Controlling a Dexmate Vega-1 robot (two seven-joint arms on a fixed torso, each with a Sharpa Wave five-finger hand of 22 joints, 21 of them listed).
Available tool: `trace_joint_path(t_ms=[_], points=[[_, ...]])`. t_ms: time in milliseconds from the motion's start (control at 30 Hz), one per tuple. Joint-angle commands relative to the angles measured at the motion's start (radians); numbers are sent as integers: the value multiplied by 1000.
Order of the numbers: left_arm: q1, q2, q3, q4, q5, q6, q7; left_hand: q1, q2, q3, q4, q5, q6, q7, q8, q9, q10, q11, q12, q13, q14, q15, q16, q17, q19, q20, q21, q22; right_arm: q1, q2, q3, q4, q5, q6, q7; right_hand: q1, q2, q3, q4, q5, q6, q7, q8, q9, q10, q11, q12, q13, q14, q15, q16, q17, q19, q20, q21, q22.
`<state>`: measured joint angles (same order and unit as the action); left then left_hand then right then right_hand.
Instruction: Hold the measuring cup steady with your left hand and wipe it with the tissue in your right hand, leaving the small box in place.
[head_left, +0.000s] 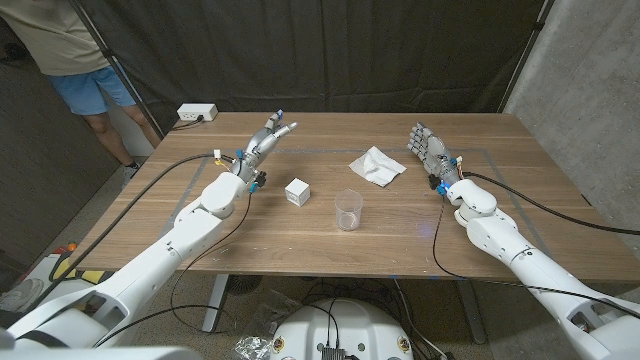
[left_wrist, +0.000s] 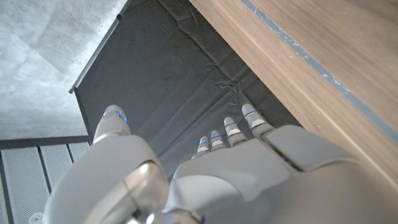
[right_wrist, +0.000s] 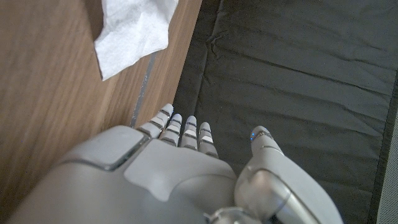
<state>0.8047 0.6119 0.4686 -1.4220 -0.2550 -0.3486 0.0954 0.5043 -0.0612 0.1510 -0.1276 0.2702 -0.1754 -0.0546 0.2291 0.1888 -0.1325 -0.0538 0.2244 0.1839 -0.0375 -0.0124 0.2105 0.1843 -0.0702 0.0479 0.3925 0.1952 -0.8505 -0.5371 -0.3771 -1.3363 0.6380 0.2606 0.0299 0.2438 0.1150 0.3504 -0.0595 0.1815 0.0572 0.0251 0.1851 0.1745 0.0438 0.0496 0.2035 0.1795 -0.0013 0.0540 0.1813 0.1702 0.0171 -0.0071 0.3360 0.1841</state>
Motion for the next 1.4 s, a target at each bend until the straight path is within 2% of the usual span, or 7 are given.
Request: trace_joint_path(t_ms=[33, 367, 600, 733, 1000, 1333, 1400], points=[[-26, 58, 47, -88, 171, 49, 1, 30, -31, -10, -15, 15, -63, 11, 0, 2, 2, -9, -3, 6, -5, 0, -5, 3, 0, 8, -3, 2, -9, -9, -7, -31, -15, -13, -17, 13, -1, 2, -6, 1, 5, -1, 4, 5, 6, 8, 4, 1, -3, 8, 4, 2, 1, 3, -2, 3], [-67, 67, 82, -94, 204, 34, -78, 49, -58, -28, -21, 27, -38, 23, 4, 4, 7, -1, -5, 7, -11, 4, -10, 4, 2, 15, -7, 2, -27, -15, -7, -61, -21, -18, -36, 14, -2, 1, -8, 1, 5, 1, 4, 5, 6, 8, 3, 1, -4, 8, 3, 2, 0, 4, -4, 3], [-97, 88, 111, -111, 240, 42, -146, 55, -88, -59, -19, 47, 18, 63, 18, 9, 12, 16, -5, 9, -28, 19, -16, 6, 2, 26, -12, 3, -41, -18, -6, -78, -25, -20, -49, 15, -2, 0, -9, 1, 7, 2, 4, 6, 6, 7, 3, 1, -4, 8, 3, 2, 1, 3, -6, 3], [-106, 96, 119, -113, 244, 29, -179, 54, -95, -69, -17, 52, 22, 67, 17, 10, 10, 7, -7, 10, -31, 22, -16, 7, 1, 28, -14, 3, -43, -16, -9, -81, -28, -20, -52, 15, -2, -1, -9, 1, 7, 2, 4, 6, 5, 7, 3, 1, -4, 7, 3, 2, 1, 2, -7, 3], [-108, 116, 128, -131, 248, 6, -234, 47, -109, -103, -13, 67, 23, 72, 12, 14, 9, 22, -8, 12, -36, 25, -15, 9, 2, 30, -18, 5, -41, -11, -18, -94, -40, -25, -63, 14, -2, -3, -10, 0, 6, 5, 3, 6, 4, 6, 2, 1, -5, 8, 2, 2, 1, 2, -9, 4], [-108, 148, 138, -160, 264, -16, -304, 43, -113, -134, -10, 80, 21, 77, 7, 18, -2, 8, -12, 14, -50, 23, -18, 10, -2, 29, -24, 6, -61, -16, -23, -150, -59, -42, -101, 14, -2, -5, -10, 0, 5, 6, 3, 6, 5, 7, 2, 1, -7, 8, 1, 3, 0, 1, -12, 4], [-105, 153, 138, -163, 270, -24, -308, 41, -114, -143, -9, 83, 19, 80, 5, 19, -2, 21, -12, 15, -52, 24, -18, 10, -3, 29, -26, 6, -67, -19, -23, -163, -62, -47, -110, 13, -2, -6, -10, 0, 6, 7, 3, 6, 4, 6, 2, 1, -7, 8, 1, 3, 0, 0, -12, 4]])
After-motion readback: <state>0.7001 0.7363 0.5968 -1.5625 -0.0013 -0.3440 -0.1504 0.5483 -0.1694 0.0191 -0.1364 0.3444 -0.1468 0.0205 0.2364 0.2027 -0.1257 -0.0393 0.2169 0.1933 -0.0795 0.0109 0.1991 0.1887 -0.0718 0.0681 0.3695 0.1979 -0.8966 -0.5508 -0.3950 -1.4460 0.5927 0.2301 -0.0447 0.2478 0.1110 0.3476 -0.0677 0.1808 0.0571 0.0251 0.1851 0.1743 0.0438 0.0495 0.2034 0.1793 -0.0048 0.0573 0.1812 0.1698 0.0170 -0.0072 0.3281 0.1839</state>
